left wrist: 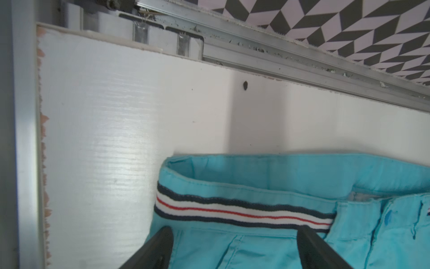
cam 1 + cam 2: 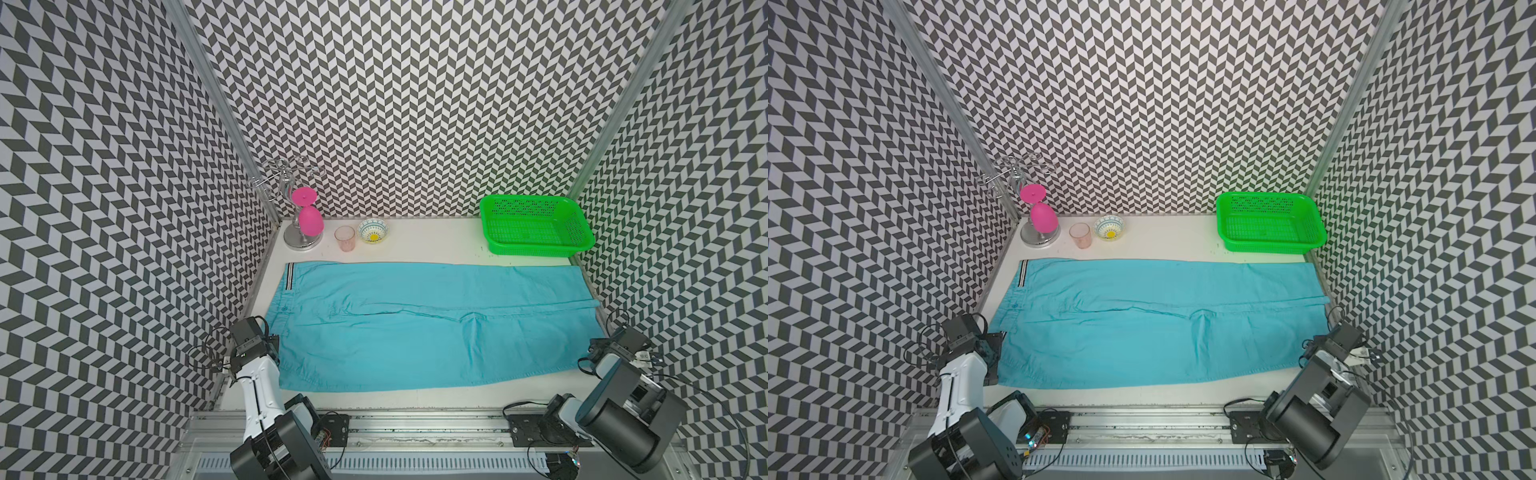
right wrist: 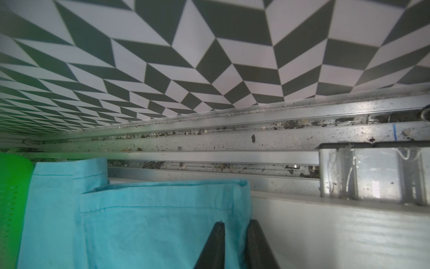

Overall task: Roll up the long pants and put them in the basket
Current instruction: Fold the long pant at the center of the board.

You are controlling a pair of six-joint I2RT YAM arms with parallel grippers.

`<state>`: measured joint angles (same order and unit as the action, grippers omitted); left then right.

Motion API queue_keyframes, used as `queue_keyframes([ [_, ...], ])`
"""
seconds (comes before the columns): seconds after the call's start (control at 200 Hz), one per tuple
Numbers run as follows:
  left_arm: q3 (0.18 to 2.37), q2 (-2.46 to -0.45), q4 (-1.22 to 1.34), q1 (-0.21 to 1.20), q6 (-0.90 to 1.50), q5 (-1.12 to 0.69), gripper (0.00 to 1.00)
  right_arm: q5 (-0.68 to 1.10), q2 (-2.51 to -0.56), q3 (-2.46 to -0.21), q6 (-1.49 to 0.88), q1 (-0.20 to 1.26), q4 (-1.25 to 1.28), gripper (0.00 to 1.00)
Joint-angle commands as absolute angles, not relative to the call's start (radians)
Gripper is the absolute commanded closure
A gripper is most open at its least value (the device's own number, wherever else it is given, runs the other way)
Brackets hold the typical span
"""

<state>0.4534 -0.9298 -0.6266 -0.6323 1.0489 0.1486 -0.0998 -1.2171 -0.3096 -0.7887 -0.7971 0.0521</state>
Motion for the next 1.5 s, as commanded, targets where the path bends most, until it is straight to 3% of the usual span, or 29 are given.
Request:
queue_keyframes([
  [0.0,0.488,-0.938,-0.652,-0.641,1.058,0.184,0.12,-0.061,-1.223,-0.278,-0.790,-0.800,0.022,0.79],
  [0.245,0.655,-0.964,-0.811,-0.643,1.017,0.334,0.00,-0.083,-1.215,-0.276,-0.798,-0.799,0.033,0.79],
  [0.771,0.509,-0.858,-0.870,-0.610,1.111,0.126,0.00,-0.067,-1.210,-0.287,-0.795,-0.798,0.004,0.79],
  [1.146,0.439,-0.969,-0.787,-0.587,1.167,0.169,0.04,-0.054,-1.197,-0.286,-0.811,-0.798,0.000,0.79],
  [1.272,0.414,-0.979,-0.739,-0.586,1.165,0.176,0.18,-0.049,-1.196,-0.280,-0.813,-0.799,0.005,0.79],
  [1.367,0.394,-0.956,-0.694,-0.585,1.152,0.166,0.70,-0.041,-1.191,-0.285,-0.811,-0.798,0.004,0.84],
  [1.492,0.398,-0.880,-0.672,-0.580,1.142,0.160,0.96,-0.024,-1.137,-0.300,-0.794,-0.798,-0.009,1.00],
])
